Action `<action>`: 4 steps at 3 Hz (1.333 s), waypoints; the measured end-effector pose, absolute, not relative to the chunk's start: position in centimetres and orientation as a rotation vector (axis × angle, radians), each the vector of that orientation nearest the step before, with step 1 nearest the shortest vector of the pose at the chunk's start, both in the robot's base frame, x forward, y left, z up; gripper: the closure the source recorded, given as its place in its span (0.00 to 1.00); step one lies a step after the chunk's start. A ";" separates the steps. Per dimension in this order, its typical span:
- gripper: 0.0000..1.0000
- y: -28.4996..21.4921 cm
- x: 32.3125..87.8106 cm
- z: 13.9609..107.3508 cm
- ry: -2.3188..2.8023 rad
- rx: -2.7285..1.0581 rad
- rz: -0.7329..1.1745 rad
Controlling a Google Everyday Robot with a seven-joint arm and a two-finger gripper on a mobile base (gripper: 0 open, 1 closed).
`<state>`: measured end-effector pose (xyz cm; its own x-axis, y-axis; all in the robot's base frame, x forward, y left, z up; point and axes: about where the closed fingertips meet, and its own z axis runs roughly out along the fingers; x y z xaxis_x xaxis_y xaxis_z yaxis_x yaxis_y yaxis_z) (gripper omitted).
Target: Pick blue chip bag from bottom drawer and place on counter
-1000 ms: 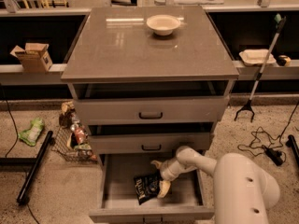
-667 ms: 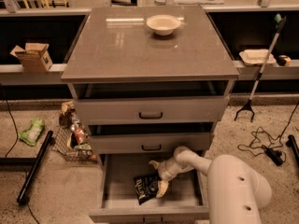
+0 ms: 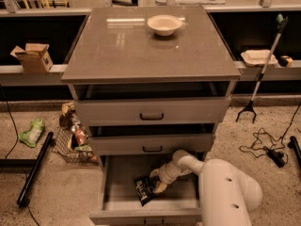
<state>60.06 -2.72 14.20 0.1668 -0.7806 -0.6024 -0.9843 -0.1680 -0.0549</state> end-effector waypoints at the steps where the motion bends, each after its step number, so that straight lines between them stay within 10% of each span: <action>1: 0.64 -3.4 60.1 13.5 1.700 -2.020 0.593; 3: 1.00 -8.1 60.0 22.5 1.647 -1.931 0.397; 4: 1.00 -10.2 55.1 29.4 1.594 -1.916 0.347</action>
Offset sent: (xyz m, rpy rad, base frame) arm -0.0208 -0.0557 0.0812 -0.0460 -0.1550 -0.0738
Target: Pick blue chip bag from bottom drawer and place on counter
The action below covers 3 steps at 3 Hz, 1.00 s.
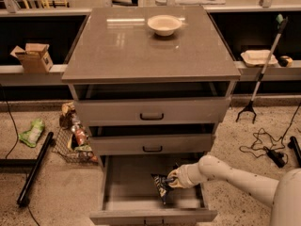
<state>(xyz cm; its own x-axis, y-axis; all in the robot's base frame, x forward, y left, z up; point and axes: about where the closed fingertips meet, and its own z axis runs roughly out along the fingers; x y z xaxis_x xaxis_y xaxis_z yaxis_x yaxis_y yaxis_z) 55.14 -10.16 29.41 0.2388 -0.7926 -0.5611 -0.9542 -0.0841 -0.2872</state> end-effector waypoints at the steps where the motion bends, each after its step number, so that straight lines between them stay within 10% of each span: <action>1: 1.00 -10.2 55.4 29.3 1.595 -1.913 0.345; 3: 1.00 -8.6 52.6 41.1 1.449 -2.021 0.264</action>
Offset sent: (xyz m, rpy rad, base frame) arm -0.0257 0.0120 0.1513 -0.0363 -0.1724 0.1533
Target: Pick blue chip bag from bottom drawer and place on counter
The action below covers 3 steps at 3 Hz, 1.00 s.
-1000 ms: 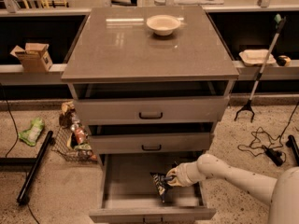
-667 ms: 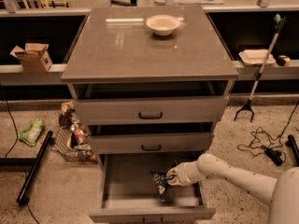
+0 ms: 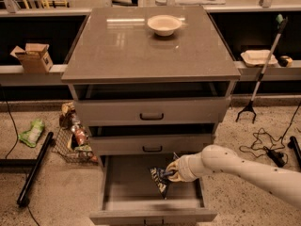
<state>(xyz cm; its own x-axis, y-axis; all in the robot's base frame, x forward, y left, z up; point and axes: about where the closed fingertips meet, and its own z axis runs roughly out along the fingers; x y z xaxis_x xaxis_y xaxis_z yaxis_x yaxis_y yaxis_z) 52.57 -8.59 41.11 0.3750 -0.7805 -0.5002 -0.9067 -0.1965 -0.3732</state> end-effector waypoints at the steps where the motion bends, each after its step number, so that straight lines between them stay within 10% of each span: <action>1: 1.00 -7.8 52.0 48.6 1.406 -2.092 0.178; 3: 1.00 -8.1 53.5 57.6 1.374 -2.140 0.053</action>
Offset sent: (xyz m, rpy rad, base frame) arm 0.0317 -0.0002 0.2632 -0.1987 -0.2034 0.0417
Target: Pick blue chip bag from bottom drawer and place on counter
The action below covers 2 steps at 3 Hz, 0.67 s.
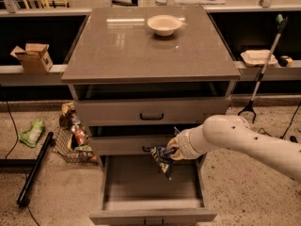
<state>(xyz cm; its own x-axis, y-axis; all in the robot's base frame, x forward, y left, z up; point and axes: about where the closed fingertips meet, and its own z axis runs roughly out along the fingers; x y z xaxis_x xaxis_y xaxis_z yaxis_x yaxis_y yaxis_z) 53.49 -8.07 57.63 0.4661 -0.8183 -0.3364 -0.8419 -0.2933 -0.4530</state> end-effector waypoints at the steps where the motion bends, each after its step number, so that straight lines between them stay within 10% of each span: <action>1: 1.00 -9.9 54.8 65.0 1.292 -2.064 -0.057; 2: 1.00 -10.6 55.1 74.6 1.145 -2.002 -0.167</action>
Offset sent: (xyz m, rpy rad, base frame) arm 0.0158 -0.0345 0.2934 0.1532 -0.4936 0.0904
